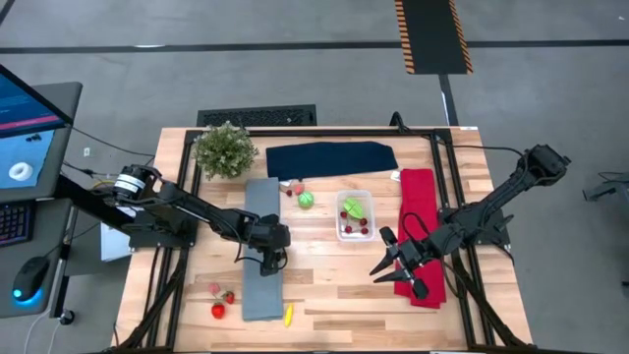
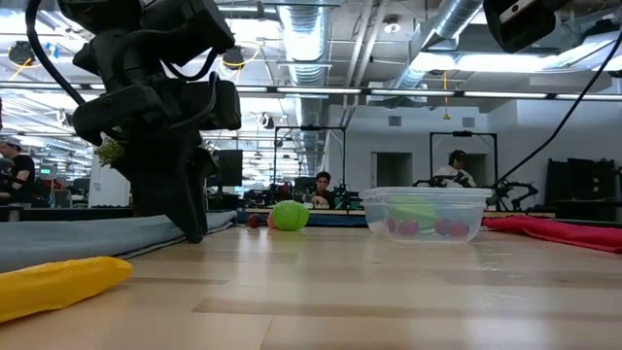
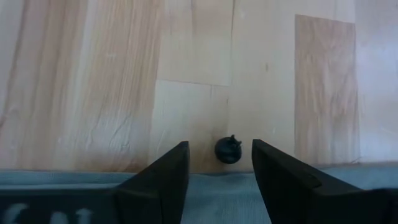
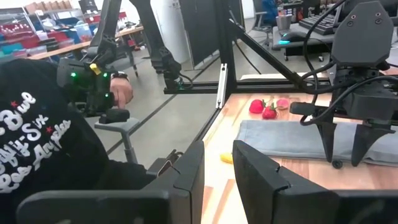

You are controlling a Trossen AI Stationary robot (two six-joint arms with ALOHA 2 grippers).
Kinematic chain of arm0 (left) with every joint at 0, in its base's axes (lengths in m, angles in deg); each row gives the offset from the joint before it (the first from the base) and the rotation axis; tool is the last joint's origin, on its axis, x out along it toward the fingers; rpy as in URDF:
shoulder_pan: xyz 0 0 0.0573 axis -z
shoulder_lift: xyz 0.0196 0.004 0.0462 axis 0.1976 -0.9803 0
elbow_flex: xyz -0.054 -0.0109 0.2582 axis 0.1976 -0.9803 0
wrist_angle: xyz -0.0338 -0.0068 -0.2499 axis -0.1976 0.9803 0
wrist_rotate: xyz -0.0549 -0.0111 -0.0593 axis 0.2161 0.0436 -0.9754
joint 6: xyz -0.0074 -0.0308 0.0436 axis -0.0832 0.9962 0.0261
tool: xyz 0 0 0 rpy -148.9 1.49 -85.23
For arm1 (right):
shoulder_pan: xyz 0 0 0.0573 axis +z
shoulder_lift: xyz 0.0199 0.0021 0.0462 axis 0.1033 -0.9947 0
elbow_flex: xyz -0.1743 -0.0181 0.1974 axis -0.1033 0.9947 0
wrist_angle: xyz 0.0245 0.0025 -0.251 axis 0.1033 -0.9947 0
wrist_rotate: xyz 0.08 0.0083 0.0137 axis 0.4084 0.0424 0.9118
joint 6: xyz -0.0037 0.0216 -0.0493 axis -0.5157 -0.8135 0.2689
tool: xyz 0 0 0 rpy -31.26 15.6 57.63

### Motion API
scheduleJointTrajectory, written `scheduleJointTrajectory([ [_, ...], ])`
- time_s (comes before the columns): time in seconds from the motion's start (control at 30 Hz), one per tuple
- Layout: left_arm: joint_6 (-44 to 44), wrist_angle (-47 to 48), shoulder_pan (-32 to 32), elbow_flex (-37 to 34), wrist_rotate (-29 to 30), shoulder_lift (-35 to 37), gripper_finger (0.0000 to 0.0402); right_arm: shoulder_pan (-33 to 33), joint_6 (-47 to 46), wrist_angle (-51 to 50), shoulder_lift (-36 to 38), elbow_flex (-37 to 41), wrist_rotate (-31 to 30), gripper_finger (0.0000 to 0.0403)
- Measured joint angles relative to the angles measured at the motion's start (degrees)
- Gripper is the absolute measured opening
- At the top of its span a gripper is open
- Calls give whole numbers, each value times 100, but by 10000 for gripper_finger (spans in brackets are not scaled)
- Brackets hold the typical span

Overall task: Pick and placing Produce into tupperware
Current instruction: Put the blueberry into the transparent bin

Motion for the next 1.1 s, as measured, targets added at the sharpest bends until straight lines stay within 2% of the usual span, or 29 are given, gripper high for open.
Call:
scheduleJointTrajectory([
  [0.13, 14, -2, 0, 0, 0, 0, 136, 0, -5, 0, 0, 0, 0, 107],
  [0.53, -254, -62, 176, -2, 45, 15, 9, 0, -66, 0, 0, -2, 0, 107],
  [0.97, -292, -173, 208, 3, -271, 15, 0, 0, -66, -2, 0, -3, 0, 107],
  [1.1, -19, -210, 236, 2, -308, 7, 6, -2, -66, -2, 0, -4, 0, 107],
])
